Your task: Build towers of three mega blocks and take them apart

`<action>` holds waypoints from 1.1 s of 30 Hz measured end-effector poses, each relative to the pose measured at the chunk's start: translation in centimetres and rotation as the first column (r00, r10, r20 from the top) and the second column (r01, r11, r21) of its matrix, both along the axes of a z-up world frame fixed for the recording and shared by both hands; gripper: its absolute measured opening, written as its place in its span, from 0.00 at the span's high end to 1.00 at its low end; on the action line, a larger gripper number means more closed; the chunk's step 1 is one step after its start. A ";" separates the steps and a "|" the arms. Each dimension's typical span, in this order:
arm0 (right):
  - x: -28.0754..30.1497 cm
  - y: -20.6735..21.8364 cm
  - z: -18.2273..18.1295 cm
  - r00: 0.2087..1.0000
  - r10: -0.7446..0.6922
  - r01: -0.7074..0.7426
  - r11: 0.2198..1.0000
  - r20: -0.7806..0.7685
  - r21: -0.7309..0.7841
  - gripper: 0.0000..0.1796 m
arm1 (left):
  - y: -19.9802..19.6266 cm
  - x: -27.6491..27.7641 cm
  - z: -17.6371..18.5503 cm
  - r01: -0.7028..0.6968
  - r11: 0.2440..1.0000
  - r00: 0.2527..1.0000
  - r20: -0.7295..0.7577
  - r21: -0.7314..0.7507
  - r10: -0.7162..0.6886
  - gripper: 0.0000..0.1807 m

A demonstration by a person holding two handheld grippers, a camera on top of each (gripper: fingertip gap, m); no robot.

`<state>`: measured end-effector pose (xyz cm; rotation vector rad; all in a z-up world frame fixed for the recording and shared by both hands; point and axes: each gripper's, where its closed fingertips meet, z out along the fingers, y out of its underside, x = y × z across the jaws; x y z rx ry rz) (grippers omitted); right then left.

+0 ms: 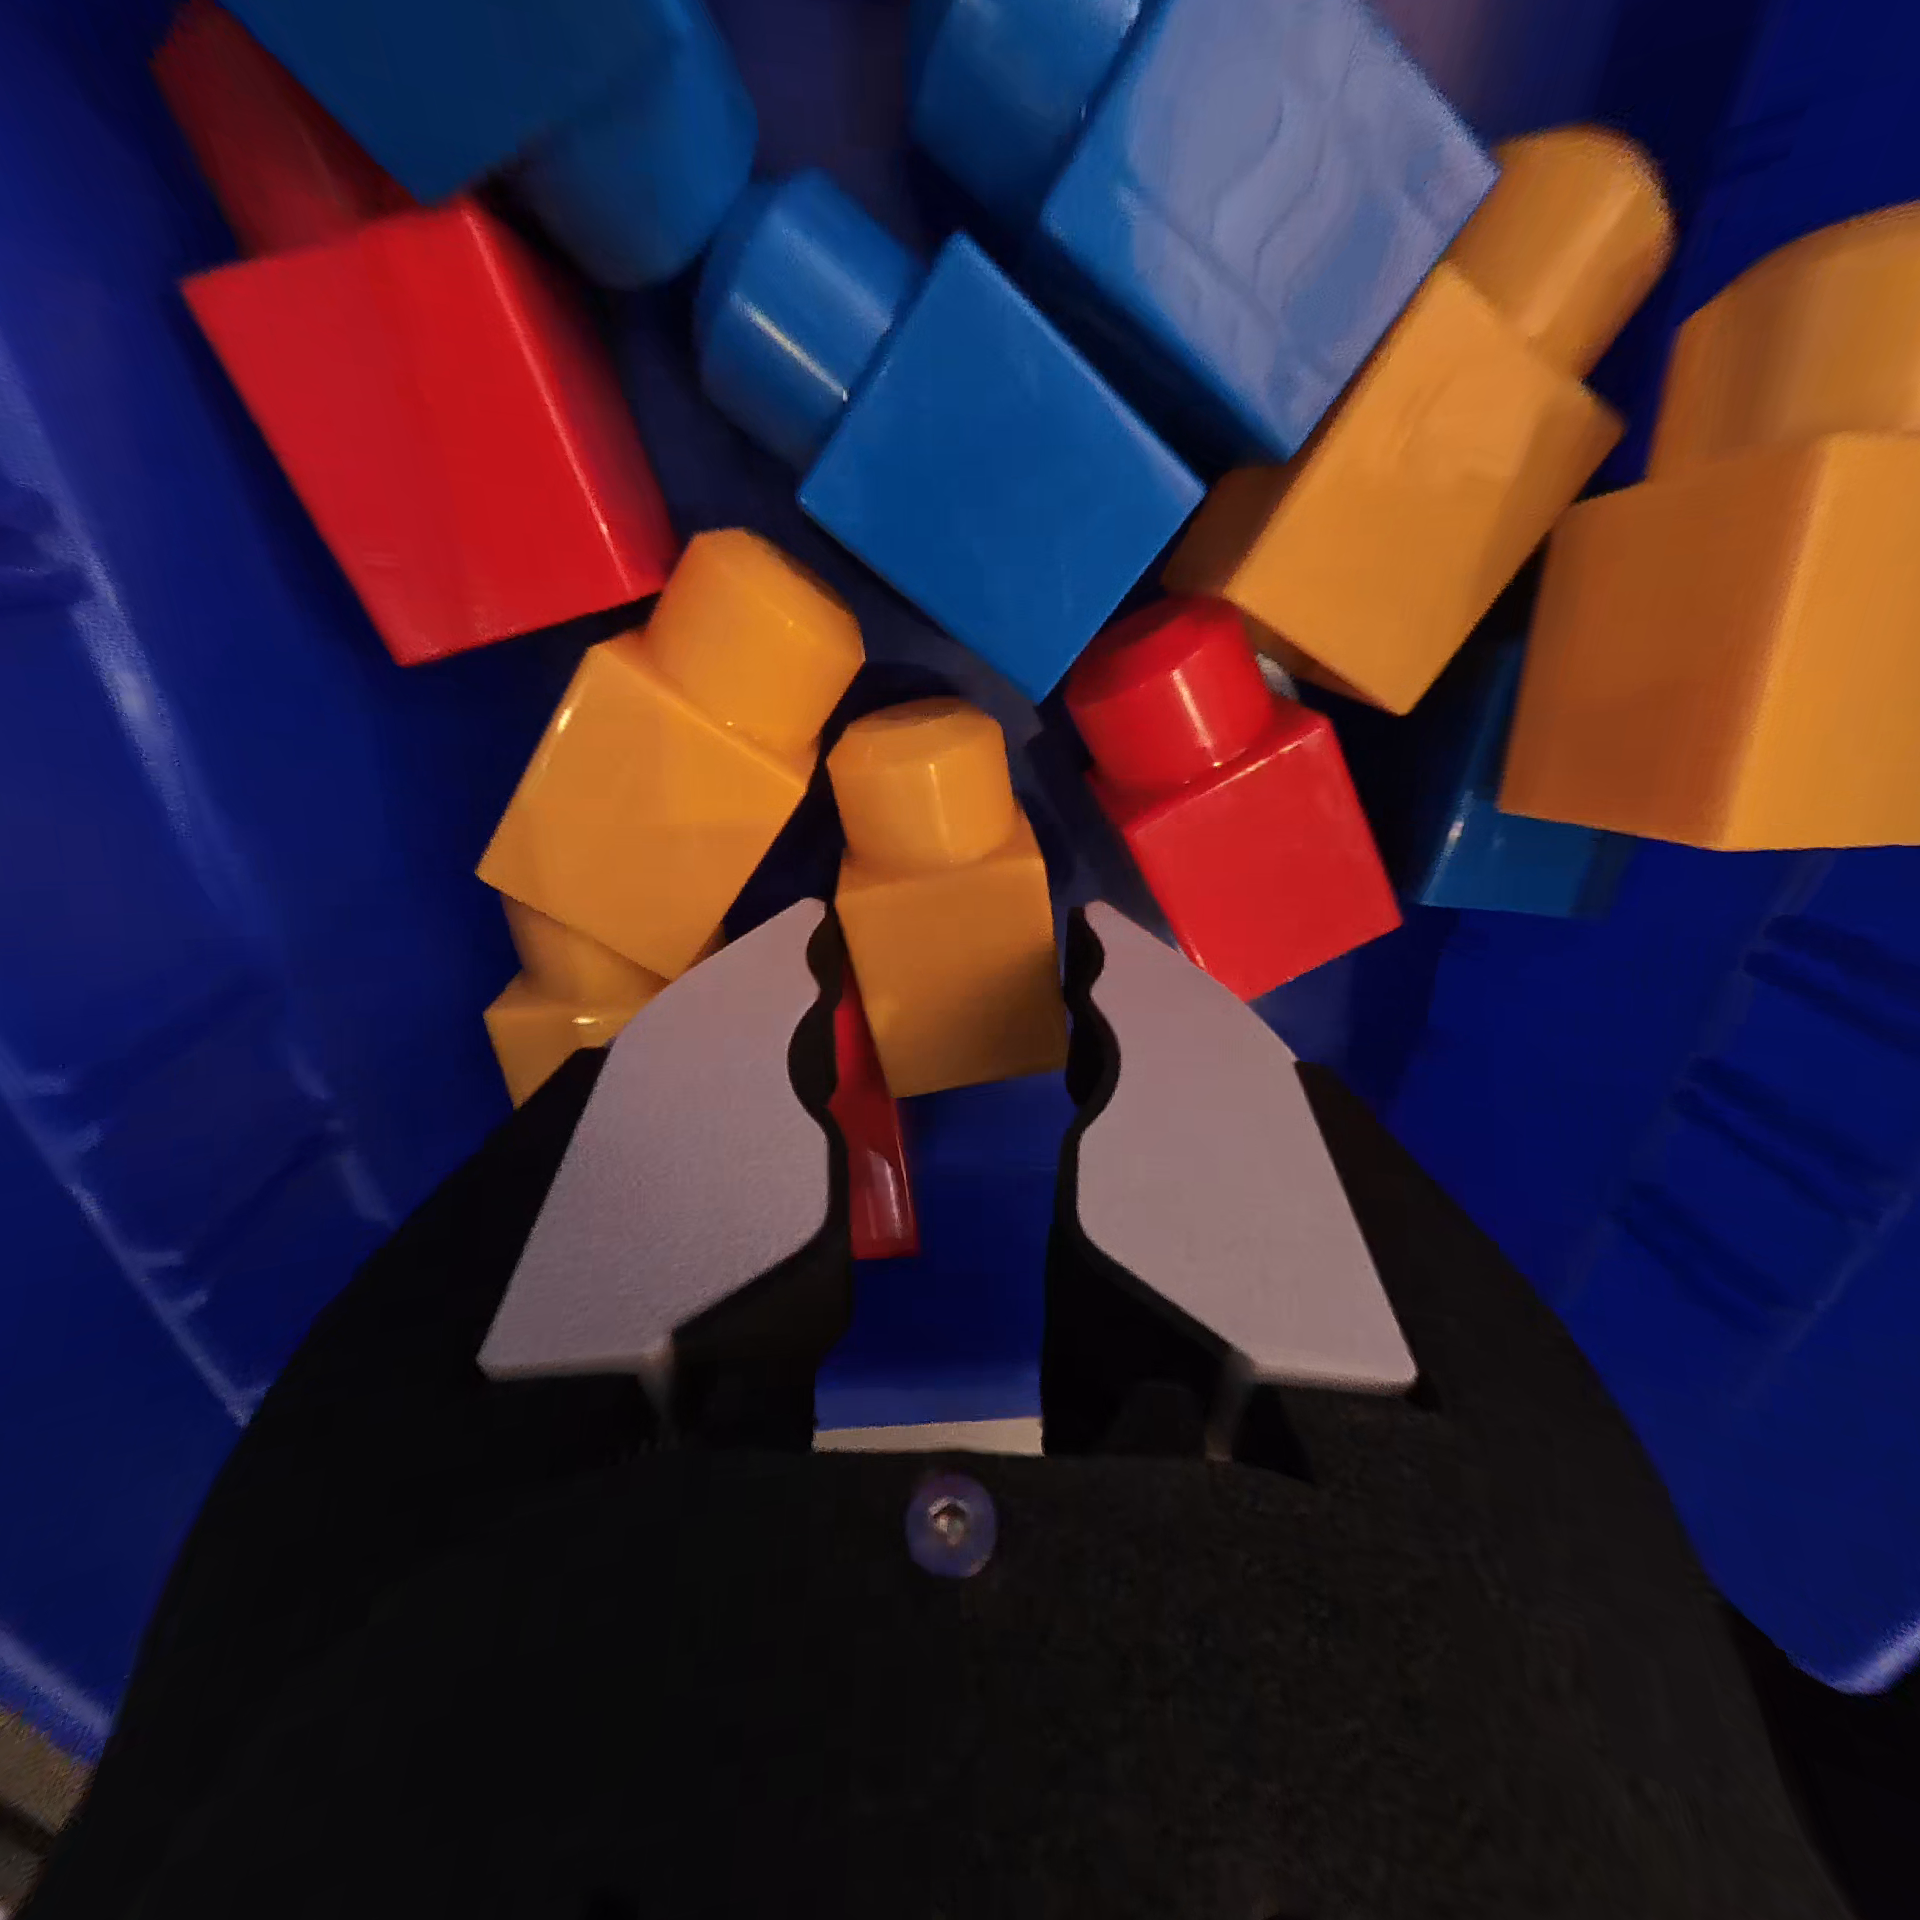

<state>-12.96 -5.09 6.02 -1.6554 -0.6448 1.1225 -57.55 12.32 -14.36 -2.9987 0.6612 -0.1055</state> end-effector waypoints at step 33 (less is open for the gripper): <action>-7.6 -1.5 4.2 0.999 0.053 -0.049 0.956 -0.006 0.289 0.80 | -16.5 37.3 33.0 -0.048 0.711 -0.239 0.683 0.701 -0.690 0.80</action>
